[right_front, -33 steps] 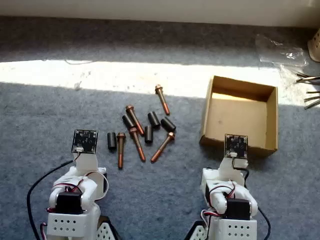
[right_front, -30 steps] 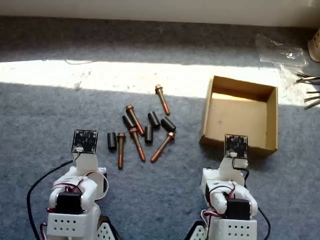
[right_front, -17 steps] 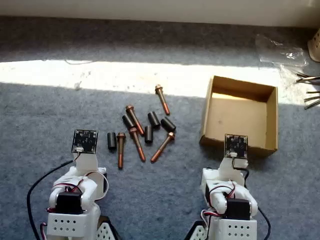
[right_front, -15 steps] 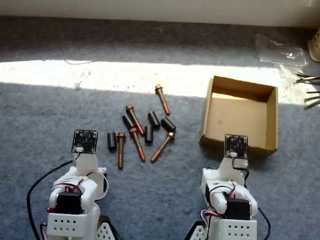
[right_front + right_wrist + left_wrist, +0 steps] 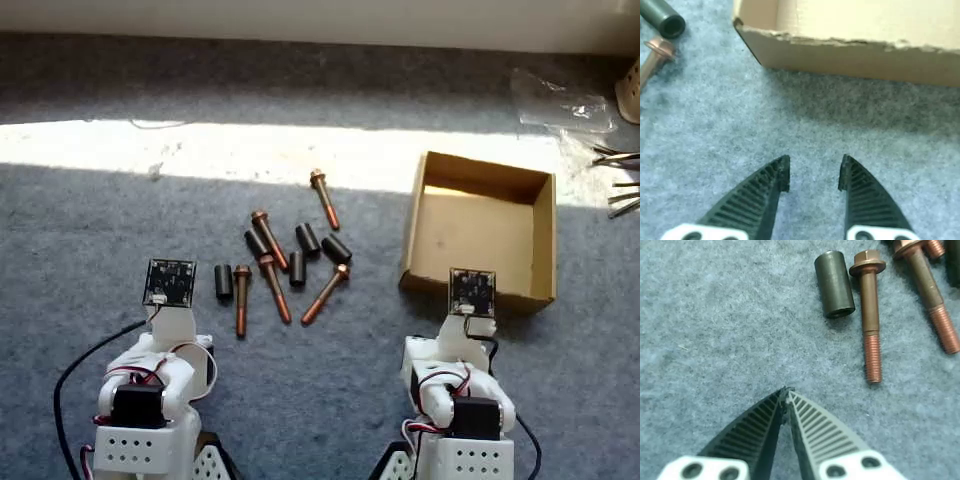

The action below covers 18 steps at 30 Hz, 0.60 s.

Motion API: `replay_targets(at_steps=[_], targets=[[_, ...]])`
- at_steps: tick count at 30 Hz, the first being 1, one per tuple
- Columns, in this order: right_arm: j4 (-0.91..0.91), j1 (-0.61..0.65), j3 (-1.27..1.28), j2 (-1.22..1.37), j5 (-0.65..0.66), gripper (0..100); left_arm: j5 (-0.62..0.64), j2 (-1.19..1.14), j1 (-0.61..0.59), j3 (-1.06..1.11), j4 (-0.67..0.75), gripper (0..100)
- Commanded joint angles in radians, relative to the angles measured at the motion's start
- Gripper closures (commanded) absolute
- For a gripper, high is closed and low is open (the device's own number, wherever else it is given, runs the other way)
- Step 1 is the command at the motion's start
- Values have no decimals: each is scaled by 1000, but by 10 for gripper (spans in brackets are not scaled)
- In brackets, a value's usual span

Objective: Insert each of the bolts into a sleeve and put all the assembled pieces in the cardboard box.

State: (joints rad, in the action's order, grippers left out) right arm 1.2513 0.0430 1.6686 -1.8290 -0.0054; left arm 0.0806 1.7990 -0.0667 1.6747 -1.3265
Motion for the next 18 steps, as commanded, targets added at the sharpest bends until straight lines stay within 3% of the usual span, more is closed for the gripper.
replay_targets(at_steps=[1,18], targets=[[-4,7,113,-7,-5,843,-8,10,-7,21,-6,994],[-19,7,113,-7,-2,843,-5,10,-5,21,-9,993]])
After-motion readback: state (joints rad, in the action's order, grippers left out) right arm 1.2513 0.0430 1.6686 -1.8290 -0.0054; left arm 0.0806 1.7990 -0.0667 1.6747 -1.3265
